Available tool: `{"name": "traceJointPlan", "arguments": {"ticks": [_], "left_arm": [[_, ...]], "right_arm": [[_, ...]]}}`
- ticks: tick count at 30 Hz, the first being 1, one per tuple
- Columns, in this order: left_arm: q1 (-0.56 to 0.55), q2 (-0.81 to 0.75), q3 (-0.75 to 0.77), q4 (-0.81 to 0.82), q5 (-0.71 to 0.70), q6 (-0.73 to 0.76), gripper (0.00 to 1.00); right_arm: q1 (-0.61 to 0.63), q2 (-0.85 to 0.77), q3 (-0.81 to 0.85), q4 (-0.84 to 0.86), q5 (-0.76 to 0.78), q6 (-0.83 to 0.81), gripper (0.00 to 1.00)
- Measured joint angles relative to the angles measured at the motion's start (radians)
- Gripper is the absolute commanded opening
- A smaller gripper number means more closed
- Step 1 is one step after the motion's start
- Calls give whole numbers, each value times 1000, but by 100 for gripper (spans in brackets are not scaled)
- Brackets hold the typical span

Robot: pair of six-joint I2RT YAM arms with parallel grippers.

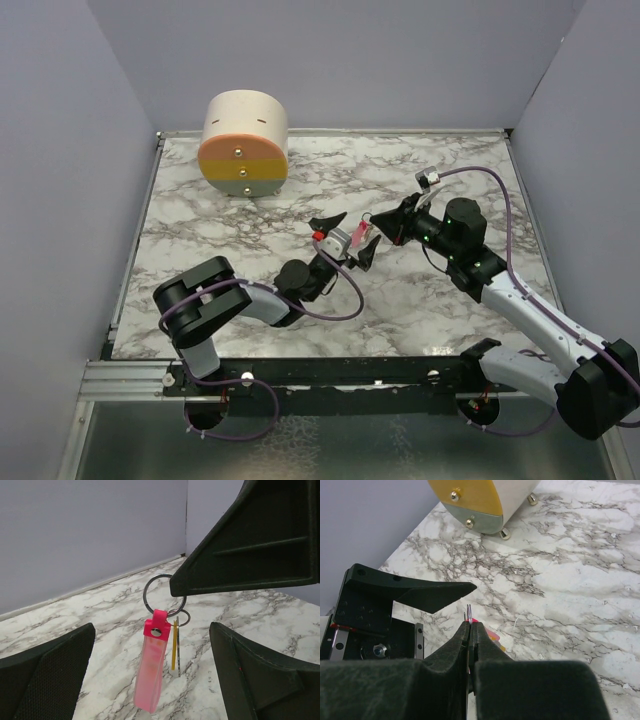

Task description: Put the keys on the keyring

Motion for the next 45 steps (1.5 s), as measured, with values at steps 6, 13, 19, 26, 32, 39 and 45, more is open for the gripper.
{"name": "traceJointPlan", "arguments": {"ticks": [6,13,19,26,32,39,45], "left_arm": [[-6,48,31,40,-40,3,99],[-9,69,50,47,-66,3,99],[-9,72,67,48,-76,0,99],[-9,72,80,48,-98,-1,99],[-8,72,85,47,-125,0,99],[6,70,84,47,-140,-1,99],[29,50,54,44,-140,-1,99]], "right_arm": [[0,0,0,0,0,6,1],[0,0,0,0,-1,14,1],[0,0,-3,0,-5,14,1],[0,0,-9,0,-8,14,1],[0,-8,-11,-3,-8,14,1],[0,-42,-11,-23,-7,3,1],[0,-50,-11,-37,-7,-14,1]]}}
